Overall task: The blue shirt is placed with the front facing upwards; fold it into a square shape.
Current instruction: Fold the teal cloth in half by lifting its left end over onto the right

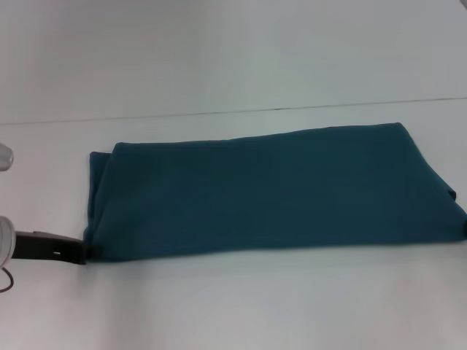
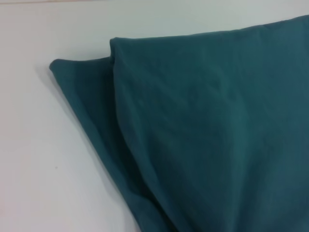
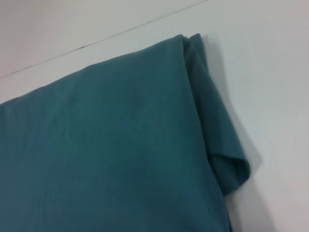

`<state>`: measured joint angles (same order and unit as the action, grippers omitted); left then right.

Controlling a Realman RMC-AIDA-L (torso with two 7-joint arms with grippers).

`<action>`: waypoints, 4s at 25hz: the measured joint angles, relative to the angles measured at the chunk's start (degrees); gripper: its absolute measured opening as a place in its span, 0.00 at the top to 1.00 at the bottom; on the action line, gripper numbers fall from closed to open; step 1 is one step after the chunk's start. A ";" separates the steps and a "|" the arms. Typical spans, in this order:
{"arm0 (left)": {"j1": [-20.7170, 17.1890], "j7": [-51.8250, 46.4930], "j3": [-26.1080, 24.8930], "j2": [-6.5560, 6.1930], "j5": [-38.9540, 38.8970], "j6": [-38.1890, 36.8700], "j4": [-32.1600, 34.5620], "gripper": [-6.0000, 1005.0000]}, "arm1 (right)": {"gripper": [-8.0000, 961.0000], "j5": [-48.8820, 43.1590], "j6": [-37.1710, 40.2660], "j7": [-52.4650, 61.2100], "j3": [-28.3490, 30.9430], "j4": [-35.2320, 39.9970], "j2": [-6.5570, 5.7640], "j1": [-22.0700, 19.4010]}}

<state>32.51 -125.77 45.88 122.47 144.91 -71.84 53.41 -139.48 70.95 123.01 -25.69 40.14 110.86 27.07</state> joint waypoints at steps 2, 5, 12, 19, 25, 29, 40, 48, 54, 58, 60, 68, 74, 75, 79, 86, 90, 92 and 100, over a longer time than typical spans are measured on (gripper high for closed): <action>0.00 0.00 -0.01 0.03 -0.06 -0.04 0.17 0.98 | 0.94 0.00 0.02 -0.10 0.37 0.01 0.08 0.00; 0.04 0.00 -0.01 0.04 -0.25 -0.20 0.31 0.98 | 0.94 0.03 0.24 -0.26 0.57 0.03 0.07 0.00; 0.18 0.10 -0.01 -0.03 -0.07 -0.71 0.43 0.98 | 0.94 0.11 1.03 -0.30 0.57 0.04 -0.10 0.04; 0.29 0.07 -0.09 -0.26 0.02 -0.85 0.59 0.98 | 0.95 0.18 2.13 -0.36 1.54 0.38 -0.27 -0.02; 0.02 -1.28 -0.77 -0.40 -0.22 -2.21 3.12 0.98 | 0.93 0.24 2.61 -0.62 2.76 1.78 -0.14 0.08; 0.07 -2.01 -0.78 -0.52 -0.13 -3.45 4.15 0.94 | 0.92 0.90 2.66 -1.71 2.78 2.38 0.24 0.36; 0.10 -4.16 -3.54 -0.57 -0.50 -6.53 6.07 0.73 | 0.44 4.78 3.63 -2.99 2.64 3.77 0.05 0.24; -0.06 -10.86 -3.76 -0.35 -0.65 -7.03 6.02 0.63 | 0.23 6.09 3.94 -5.86 2.84 3.81 0.20 1.13; -0.87 -17.36 -3.78 -0.31 -0.53 -7.90 5.85 0.36 | 0.12 6.18 2.48 -5.95 2.84 3.81 0.29 2.15; -1.50 -21.16 -3.79 -0.19 0.03 -8.58 5.84 0.19 | 0.07 6.25 1.87 -5.84 2.85 3.81 -0.02 2.88; -1.89 -21.77 -3.79 0.01 -0.05 -8.65 5.84 0.15 | 0.04 6.25 1.56 -5.88 2.84 3.81 -0.17 3.27; -2.16 -22.37 -3.76 0.73 -0.17 -6.42 3.97 0.10 | 0.04 6.25 1.67 -6.12 2.63 4.47 -0.55 3.93; -1.44 -22.67 -3.78 0.42 -0.16 -4.54 2.85 0.10 | 0.04 6.25 1.86 -6.02 2.75 4.51 -0.79 4.01; -1.35 -22.68 -3.78 0.40 -0.14 -4.29 2.80 0.10 | 0.04 6.25 1.92 -6.02 2.76 4.51 -0.83 4.01; -1.18 -22.69 -3.78 0.35 0.07 -3.30 2.74 0.10 | 0.04 6.24 1.99 -5.87 2.63 4.51 -0.90 4.00; -1.02 -22.72 -3.75 0.22 0.15 -2.43 1.77 0.10 | 0.05 6.24 2.01 -5.80 2.67 4.52 -0.97 3.96; -0.90 -22.73 -3.47 0.17 0.11 -2.38 1.46 0.10 | 0.05 6.24 2.01 -5.73 2.65 4.51 -1.09 3.95; -0.78 -22.74 -3.39 0.17 0.12 -2.34 1.41 0.10 | 0.05 6.24 2.00 -5.70 2.59 4.51 -1.12 3.95; 0.36 -22.30 -3.08 0.38 0.14 -2.25 -0.09 0.10 | 0.05 6.24 2.00 -5.68 2.42 5.06 -1.11 3.95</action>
<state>32.87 -148.07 42.81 122.85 145.04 -74.09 53.32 -133.24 72.95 117.34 -23.27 45.20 109.75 31.02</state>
